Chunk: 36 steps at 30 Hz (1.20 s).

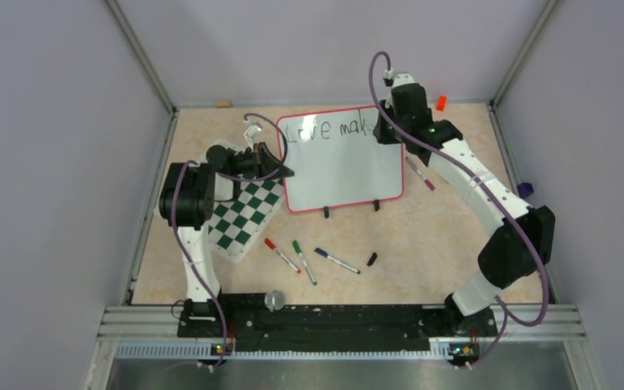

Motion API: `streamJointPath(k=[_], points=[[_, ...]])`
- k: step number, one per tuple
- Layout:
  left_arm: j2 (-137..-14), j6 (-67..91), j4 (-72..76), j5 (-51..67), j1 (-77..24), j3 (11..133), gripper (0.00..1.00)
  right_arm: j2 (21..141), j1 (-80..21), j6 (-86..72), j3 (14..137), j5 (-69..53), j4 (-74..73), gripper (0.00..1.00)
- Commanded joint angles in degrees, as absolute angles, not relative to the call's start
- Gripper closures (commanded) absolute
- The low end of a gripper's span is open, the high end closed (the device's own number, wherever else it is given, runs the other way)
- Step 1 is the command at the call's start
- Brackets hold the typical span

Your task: Write a sentence on the whiteboard

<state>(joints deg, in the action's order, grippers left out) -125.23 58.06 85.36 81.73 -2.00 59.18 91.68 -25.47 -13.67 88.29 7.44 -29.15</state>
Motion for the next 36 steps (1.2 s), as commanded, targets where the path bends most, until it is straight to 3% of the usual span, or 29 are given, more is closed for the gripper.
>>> streamJointPath(k=[1, 21, 36], points=[[-126.18, 55.91, 92.81, 83.14, -2.46, 60.66, 1.0, 92.37, -25.67, -14.24, 91.6, 8.31, -27.26, 1.0], [-126.64, 56.03, 92.81, 83.22, -2.55, 60.9, 1.0, 94.01, -25.67, -14.08, 93.69, 12.55, -28.73, 1.0], [-126.53, 55.82, 92.77, 83.09, -2.55, 60.65, 1.0, 94.06, -25.66, -14.6, 93.02, 8.07, -28.45, 1.0]])
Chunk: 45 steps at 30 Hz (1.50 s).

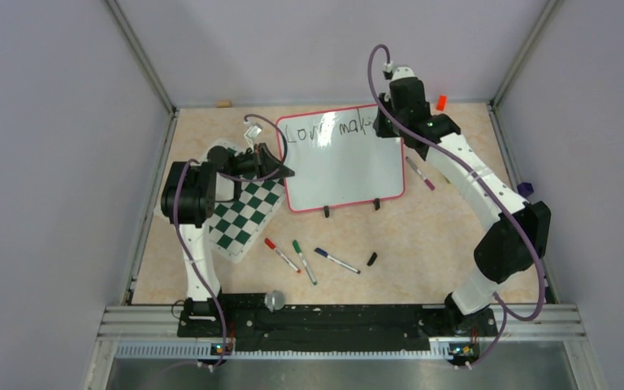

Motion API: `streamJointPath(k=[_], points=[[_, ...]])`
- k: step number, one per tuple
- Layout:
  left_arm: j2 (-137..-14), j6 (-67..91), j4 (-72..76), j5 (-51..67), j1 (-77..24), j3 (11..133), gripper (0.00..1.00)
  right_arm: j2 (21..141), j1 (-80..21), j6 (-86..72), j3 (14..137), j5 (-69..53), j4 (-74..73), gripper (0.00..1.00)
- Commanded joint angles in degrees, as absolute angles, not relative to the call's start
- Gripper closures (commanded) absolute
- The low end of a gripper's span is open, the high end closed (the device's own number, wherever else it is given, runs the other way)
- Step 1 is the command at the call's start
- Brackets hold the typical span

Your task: Write a sentence on the whiteboard

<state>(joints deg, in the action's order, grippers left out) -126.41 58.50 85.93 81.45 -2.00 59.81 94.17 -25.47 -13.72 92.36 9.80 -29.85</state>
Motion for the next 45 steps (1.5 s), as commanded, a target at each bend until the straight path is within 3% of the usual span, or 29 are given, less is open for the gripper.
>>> streamJointPath(k=[1, 14, 45], points=[[-126.54, 55.81, 92.81, 83.12, -2.55, 60.64, 1.0, 93.85, -25.71, -14.73, 92.51, 7.91, -28.42, 1.0], [-126.49, 55.9, 92.81, 83.19, -2.6, 60.74, 1.0, 90.06, -25.66, -14.64, 86.33, 9.4, -29.9, 1.0], [-126.51, 55.91, 92.81, 83.34, -2.6, 60.82, 1.0, 87.71, -23.63, -15.54, 88.92, 12.11, -27.95, 1.0]])
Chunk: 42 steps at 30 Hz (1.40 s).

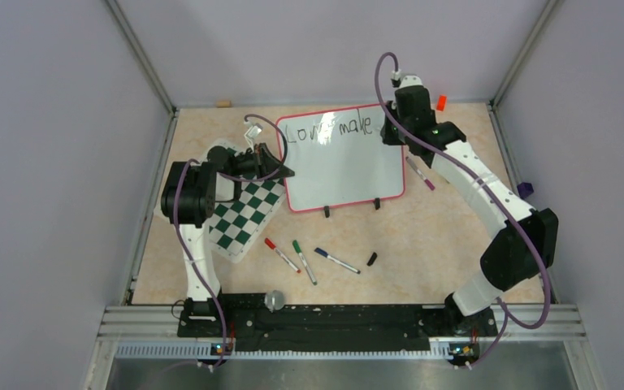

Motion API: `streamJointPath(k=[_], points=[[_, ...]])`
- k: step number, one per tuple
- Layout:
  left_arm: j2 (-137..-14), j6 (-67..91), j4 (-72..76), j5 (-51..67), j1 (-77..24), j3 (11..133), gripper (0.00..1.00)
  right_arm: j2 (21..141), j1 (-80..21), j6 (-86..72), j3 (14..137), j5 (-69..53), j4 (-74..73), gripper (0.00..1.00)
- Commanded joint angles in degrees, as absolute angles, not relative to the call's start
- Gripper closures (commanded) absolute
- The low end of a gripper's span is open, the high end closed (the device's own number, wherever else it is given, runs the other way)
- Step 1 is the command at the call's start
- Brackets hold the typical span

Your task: Write a sentence on the whiteboard

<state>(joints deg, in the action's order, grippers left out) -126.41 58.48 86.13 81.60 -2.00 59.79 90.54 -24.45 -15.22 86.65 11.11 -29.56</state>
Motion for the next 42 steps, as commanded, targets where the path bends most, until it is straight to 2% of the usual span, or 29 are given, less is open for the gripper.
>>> streamJointPath(k=[1, 42], points=[[-126.53, 55.9, 92.81, 83.32, -2.56, 60.81, 1.0, 87.76, -23.51, -15.55, 88.94, 12.12, -28.03, 1.0], [-126.27, 55.66, 92.81, 83.26, -2.55, 60.47, 1.0, 94.02, -22.44, -16.12, 94.37, 10.54, -28.65, 1.0]])
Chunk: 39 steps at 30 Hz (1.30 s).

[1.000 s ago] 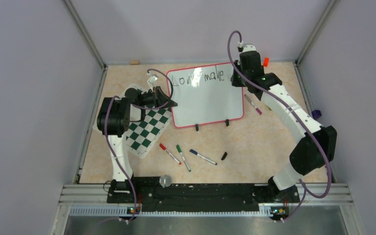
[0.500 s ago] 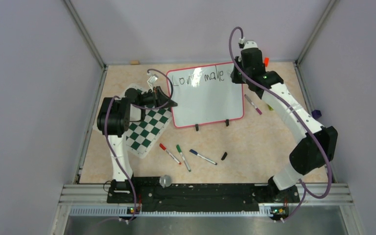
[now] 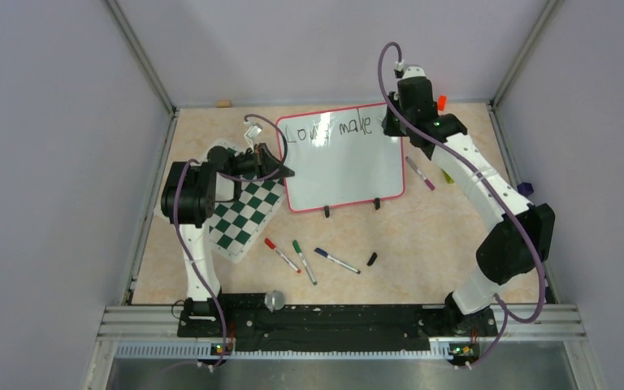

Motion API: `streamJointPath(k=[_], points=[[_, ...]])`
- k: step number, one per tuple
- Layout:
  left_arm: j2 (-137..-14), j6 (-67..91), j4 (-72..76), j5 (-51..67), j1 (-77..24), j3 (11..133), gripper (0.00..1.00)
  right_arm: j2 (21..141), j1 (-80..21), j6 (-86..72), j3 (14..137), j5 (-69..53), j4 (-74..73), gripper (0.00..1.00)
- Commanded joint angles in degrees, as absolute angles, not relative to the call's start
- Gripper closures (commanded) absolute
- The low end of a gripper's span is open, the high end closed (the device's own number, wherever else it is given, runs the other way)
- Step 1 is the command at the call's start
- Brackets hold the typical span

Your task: Write a sentence on the whiteboard

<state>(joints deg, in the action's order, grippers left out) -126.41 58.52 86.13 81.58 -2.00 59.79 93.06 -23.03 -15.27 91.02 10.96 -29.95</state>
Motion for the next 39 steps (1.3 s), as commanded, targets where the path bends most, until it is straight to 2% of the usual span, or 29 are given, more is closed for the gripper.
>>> streamJointPath(k=[1, 16, 21, 39], points=[[-126.26, 55.64, 92.81, 83.3, -2.56, 60.42, 1.0, 94.03, -22.42, -16.11, 94.39, 10.25, -28.65, 1.0], [-126.24, 55.55, 92.81, 83.14, -2.55, 60.36, 1.0, 90.12, -22.46, -16.83, 87.6, 9.64, -29.16, 1.0], [-126.25, 55.55, 92.81, 83.14, -2.56, 60.46, 1.0, 90.29, -22.2, -17.03, 88.15, 13.11, -30.99, 1.0], [-126.27, 55.63, 92.81, 83.15, -2.55, 60.48, 1.0, 90.3, -22.16, -17.31, 88.12, 8.17, -31.64, 1.0]])
